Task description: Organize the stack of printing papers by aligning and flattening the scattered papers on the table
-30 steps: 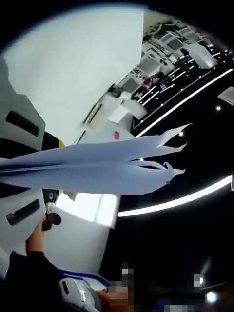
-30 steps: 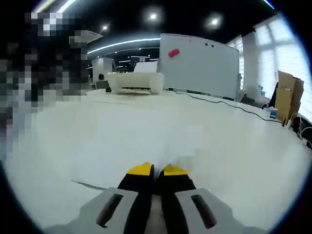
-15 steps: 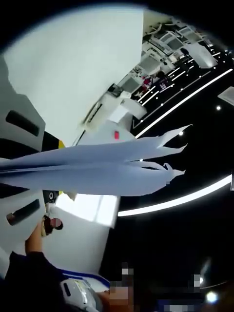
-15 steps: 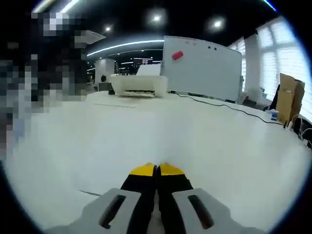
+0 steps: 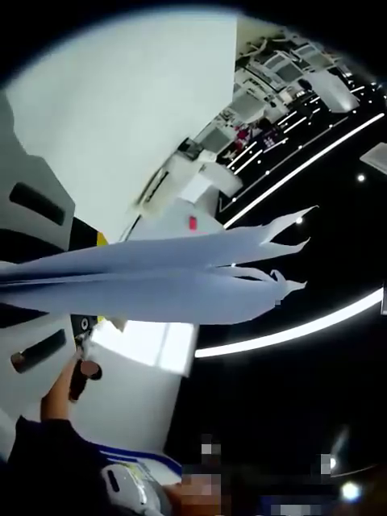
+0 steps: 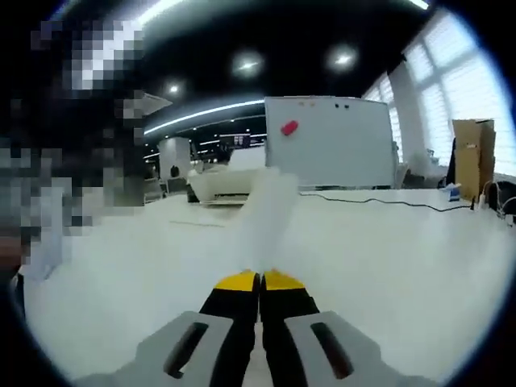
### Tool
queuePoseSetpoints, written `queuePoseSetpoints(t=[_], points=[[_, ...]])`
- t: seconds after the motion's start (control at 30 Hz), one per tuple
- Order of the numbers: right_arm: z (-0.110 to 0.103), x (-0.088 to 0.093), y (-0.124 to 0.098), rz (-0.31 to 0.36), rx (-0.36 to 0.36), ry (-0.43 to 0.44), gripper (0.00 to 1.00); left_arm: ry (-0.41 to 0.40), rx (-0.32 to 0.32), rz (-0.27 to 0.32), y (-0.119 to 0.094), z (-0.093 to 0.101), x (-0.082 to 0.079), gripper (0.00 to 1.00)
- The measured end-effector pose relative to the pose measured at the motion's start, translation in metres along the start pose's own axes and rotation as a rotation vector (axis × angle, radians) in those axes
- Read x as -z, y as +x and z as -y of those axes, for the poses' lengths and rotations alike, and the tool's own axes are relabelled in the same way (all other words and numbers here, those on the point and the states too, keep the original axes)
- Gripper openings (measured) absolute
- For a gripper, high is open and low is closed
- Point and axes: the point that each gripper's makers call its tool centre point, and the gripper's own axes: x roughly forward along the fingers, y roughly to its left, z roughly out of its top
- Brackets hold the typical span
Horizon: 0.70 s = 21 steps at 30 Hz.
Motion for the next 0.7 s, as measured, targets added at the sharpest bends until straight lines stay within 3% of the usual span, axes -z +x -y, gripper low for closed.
queuePoseSetpoints(t=[0.27,0.4,0.7], points=[[-0.030,-0.026,-0.009,0.102,-0.057,0.035,0.00,0.001,0.002,0.002,0.000,-0.002,-0.001,0.06],[-0.055,-0.049,-0.020,0.201,-0.110,0.075,0.00,0.004,0.003,0.001,0.000,-0.002,-0.001,0.06],[-0.104,-0.084,-0.042,0.278,-0.184,-0.028,0.00,0.008,0.004,0.001,0.000,0.000,-0.001,0.06]])
